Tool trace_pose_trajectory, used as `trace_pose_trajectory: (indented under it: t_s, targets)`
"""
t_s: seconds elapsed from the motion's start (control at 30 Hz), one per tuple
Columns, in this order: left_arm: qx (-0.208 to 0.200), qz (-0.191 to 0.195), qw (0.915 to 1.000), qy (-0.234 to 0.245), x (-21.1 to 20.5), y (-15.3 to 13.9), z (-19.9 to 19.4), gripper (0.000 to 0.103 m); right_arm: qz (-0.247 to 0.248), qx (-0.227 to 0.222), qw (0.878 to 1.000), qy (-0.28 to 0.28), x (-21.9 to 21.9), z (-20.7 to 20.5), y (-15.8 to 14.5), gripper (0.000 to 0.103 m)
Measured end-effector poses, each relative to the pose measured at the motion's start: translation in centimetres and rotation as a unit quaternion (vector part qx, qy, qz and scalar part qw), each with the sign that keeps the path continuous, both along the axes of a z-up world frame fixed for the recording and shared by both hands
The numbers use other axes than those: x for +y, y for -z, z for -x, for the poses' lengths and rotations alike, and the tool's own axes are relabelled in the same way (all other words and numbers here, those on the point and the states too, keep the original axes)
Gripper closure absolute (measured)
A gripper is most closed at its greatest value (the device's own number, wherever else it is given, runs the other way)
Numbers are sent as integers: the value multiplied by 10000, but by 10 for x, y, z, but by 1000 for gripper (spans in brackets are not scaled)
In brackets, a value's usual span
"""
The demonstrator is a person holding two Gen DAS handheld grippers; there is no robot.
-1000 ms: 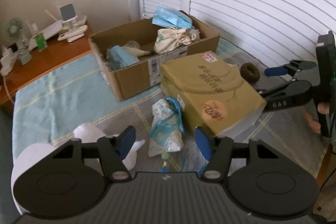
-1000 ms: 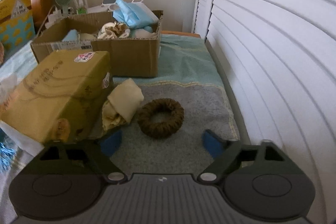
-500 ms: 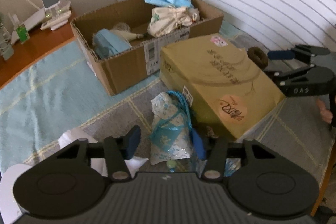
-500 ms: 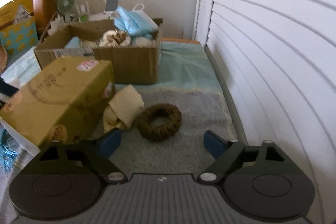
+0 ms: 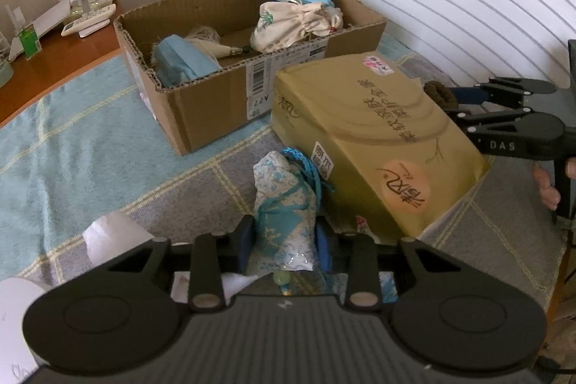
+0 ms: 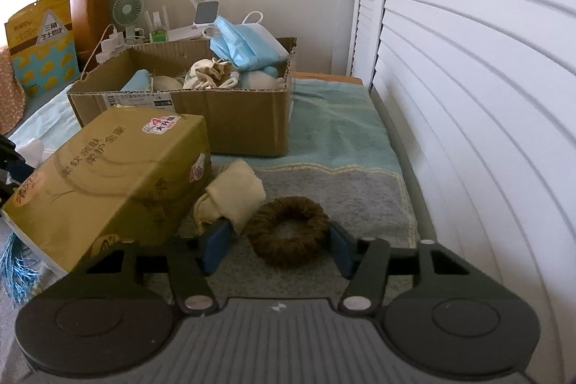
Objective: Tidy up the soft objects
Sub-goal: 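Grasp the blue-white tasseled sachet with the left gripper while the right gripper grasps the brown rope ring, then carry the sachet into the box and open the left gripper while the right gripper drops the brown ring there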
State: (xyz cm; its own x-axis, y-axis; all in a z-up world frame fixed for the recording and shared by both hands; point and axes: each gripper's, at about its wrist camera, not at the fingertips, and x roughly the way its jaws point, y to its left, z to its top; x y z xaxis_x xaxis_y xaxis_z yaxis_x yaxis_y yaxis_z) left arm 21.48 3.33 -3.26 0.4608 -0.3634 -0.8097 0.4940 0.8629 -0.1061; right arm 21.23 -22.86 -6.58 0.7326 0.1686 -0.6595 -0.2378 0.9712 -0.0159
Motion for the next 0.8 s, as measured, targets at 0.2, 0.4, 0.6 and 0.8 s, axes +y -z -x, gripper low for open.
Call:
trace_pose_trajectory:
  t_s: [0.2,0.4,0.6,0.8]
  targets:
    - [-43,-30,10000,4,0,-5,5,78,-53,-31,9999,147,-7,6,-7,55]
    - [-143,-15,9999,-25,3,-15,14,78,-47,-116,9998,170,-10,18,-19,55]
    - [-253,14,9997,-48,5,-28,28,78,-49,-193,9997,109,-8,31,-31,55]
    - [-367,-10,9993,-11,5,-41,43,78,-26,-213,9998,13,-6,43,-40,55]
